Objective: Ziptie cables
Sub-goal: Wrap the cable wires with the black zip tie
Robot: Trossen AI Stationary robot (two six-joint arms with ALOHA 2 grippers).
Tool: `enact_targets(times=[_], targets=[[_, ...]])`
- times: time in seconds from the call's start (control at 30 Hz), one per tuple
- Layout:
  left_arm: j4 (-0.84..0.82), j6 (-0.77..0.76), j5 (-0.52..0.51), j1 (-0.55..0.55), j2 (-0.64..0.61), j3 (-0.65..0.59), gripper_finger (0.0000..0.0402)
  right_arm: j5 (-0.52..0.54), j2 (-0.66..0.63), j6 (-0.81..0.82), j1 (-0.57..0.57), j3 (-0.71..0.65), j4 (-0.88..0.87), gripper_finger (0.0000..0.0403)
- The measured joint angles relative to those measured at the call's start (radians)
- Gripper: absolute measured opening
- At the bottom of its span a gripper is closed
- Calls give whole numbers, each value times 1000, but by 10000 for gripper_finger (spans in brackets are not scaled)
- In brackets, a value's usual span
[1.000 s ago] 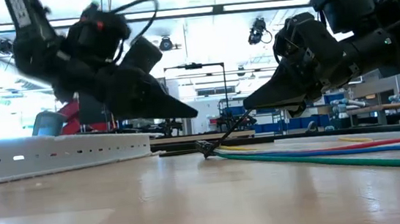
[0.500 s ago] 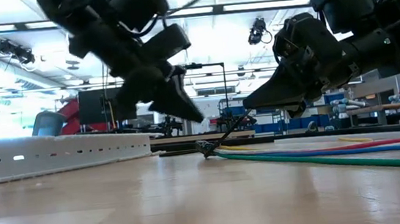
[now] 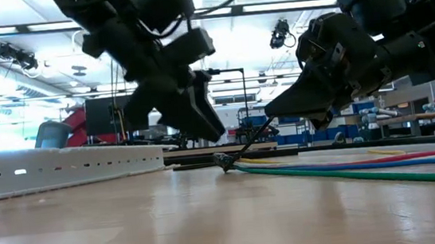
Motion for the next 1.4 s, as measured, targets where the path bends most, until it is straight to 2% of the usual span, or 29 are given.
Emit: enact_targets(times=[0.17, 0.4, 0.63, 0.83, 1.03, 1.13, 1.3, 1.4], targets=[[18, 70, -1, -2, 68, 0, 163, -7, 0, 0, 0, 0, 1, 0], [100, 179, -88, -1, 95, 0, 157, -10, 0, 0, 0, 0, 1, 0], [139, 238, -91, 1, 95, 0, 156, -14, 0, -1, 0, 0, 1, 0], [154, 284, -67, 20, 147, 2, 156, -14, 0, -9, 0, 0, 2, 0], [200, 383, -99, 19, 171, 5, 155, -14, 0, -10, 0, 0, 6, 0], [172, 384, -100, 19, 173, 24, 133, -14, 0, -10, -1, 0, 5, 0], [61, 354, -108, 10, 174, 76, 46, -14, 0, -10, -2, 0, 3, 0], [12, 303, -122, -3, 174, 102, 39, -14, 0, -1, -2, 0, 2, 0]])
